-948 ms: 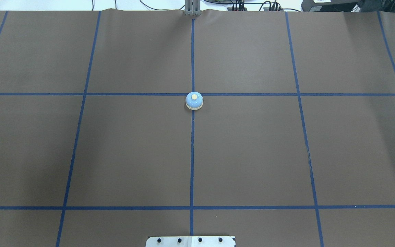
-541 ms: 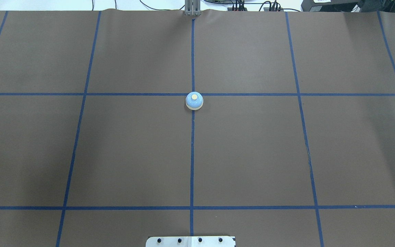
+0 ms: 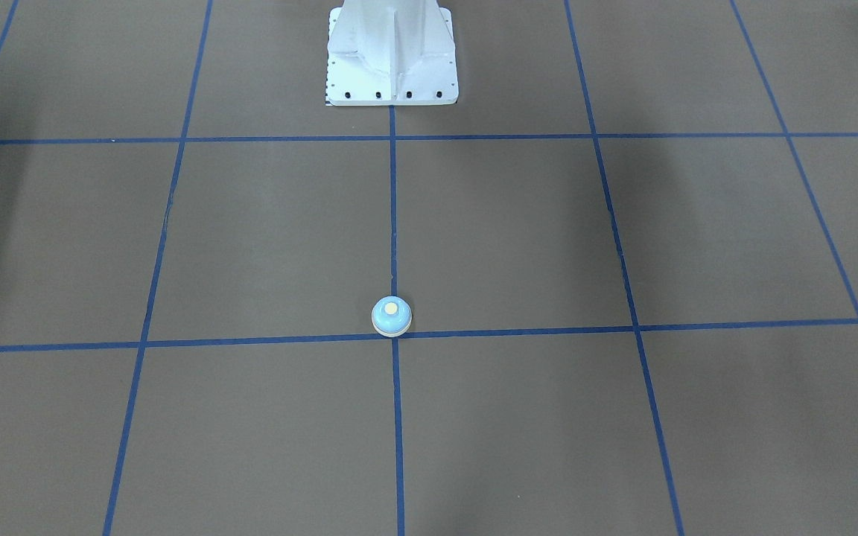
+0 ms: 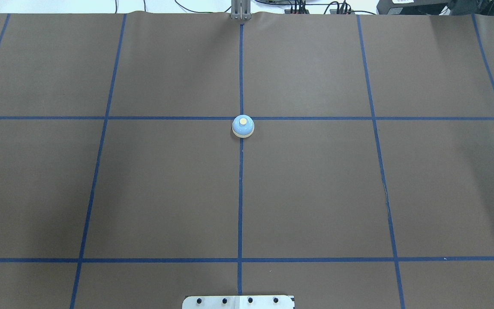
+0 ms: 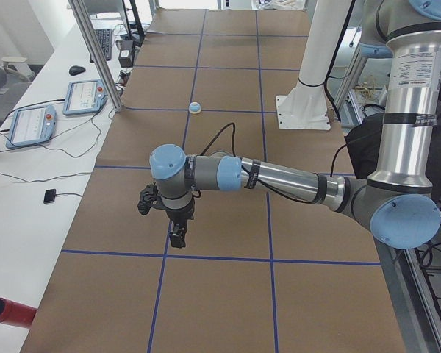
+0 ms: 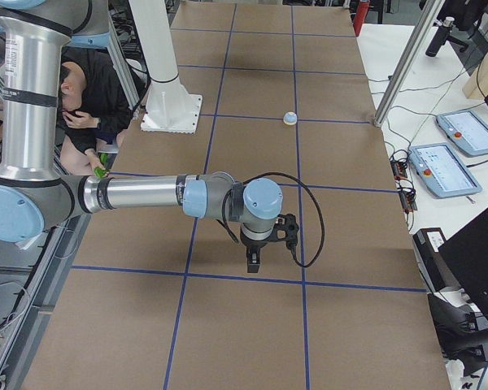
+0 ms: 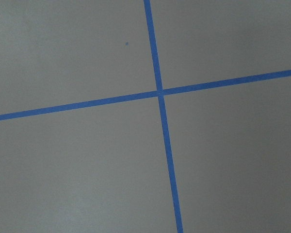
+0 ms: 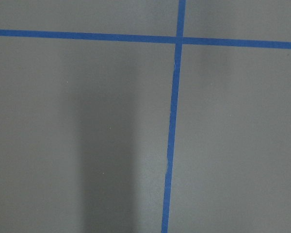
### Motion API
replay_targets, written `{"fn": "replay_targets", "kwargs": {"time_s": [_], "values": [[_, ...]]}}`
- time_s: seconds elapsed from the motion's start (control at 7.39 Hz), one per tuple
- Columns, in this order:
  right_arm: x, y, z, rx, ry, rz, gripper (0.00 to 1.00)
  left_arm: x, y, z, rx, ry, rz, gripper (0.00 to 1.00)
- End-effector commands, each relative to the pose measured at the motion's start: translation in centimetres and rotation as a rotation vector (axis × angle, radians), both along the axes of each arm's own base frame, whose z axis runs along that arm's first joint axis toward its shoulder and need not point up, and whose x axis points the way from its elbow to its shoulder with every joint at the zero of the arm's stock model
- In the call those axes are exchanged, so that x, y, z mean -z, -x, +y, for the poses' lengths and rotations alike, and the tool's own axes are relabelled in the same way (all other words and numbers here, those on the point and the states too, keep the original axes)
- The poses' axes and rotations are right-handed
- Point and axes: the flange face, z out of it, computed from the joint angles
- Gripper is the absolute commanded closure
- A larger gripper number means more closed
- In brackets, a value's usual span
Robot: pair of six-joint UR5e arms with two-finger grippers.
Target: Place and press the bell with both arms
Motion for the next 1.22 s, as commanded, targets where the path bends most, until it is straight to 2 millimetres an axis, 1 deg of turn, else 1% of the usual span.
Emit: {"fn": "replay_targets", "kwargs": {"time_s": [0.0, 0.14, 0.27, 0.54, 1.08], "values": [[-0.3, 0.0, -0.2, 0.005, -0.002, -0.005, 0.01, -1.3, 1.0, 1.7, 0.016, 0.016, 0.020, 0.00], [-0.4, 0.0, -0.2, 0.005, 0.000, -0.006, 0.01, -3.2, 1.3, 3.9, -0.017, 0.009, 0.060, 0.00], [-0.2, 0.0, -0.2, 0.003, -0.003, -0.006, 0.01, -3.2, 1.9, 4.2, -0.015, -0.006, 0.076, 0.00], [0.1, 0.1, -0.2, -0.001, -0.003, -0.007, 0.01, -3.8, 1.9, 4.7, -0.016, 0.005, 0.077, 0.00], [0.2, 0.1, -0.2, -0.002, -0.005, -0.009, 0.01, -4.3, 1.9, 4.9, -0.017, 0.013, 0.076, 0.00]]}}
